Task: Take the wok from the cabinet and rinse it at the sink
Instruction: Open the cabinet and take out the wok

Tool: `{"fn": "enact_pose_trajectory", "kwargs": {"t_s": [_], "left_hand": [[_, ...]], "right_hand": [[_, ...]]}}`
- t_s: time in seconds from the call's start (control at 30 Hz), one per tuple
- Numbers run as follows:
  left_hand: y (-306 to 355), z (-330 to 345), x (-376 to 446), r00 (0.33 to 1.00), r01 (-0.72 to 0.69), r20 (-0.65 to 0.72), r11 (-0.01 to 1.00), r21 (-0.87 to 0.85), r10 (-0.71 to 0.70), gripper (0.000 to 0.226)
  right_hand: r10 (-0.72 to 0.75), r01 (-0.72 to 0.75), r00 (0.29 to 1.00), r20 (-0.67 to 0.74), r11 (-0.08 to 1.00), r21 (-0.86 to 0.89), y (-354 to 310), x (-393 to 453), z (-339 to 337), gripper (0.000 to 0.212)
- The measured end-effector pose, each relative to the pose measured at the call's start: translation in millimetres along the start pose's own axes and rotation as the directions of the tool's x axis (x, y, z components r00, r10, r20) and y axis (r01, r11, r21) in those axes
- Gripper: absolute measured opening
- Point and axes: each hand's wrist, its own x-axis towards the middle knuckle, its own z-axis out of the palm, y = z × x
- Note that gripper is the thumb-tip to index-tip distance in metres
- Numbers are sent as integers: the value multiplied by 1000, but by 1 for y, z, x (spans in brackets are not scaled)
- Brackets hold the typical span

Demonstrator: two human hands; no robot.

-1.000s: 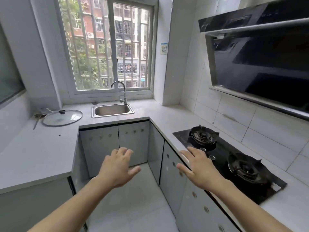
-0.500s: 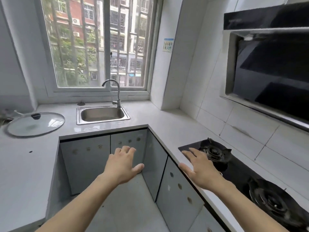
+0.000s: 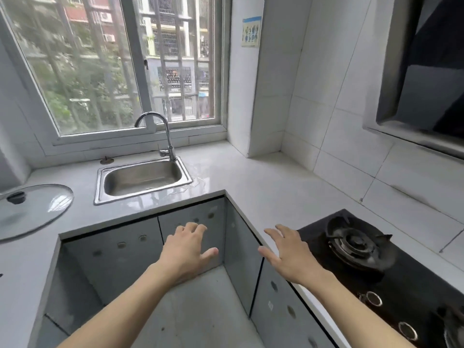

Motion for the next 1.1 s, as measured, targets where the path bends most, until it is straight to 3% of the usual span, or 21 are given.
{"fn": "enact_pose_trajectory", "kwargs": {"t_s": [0.33, 0.5, 0.63, 0.83, 1.1], "left_hand": [[-6, 13, 129, 997, 3, 76, 991, -131, 7, 65], [-24, 41, 188, 988, -3, 147, 973, -229, 38, 62], [-31, 56, 229, 987, -56, 143, 992, -111, 72, 62], [-31, 84, 286, 963, -131, 209, 973, -189, 170, 60], [-6, 123, 313, 928, 14, 339, 895, -445, 154, 62]], "right_hand": [[37, -36, 997, 68, 999, -16, 33, 126, 4, 62], [121, -115, 987, 106, 992, -58, 37, 178, 22, 63], [231, -221, 965, 126, 972, -85, 38, 203, 35, 62], [354, -342, 929, 105, 933, -114, 48, 225, 57, 62], [399, -403, 902, 165, 915, -8, 89, 248, 92, 63]]}}
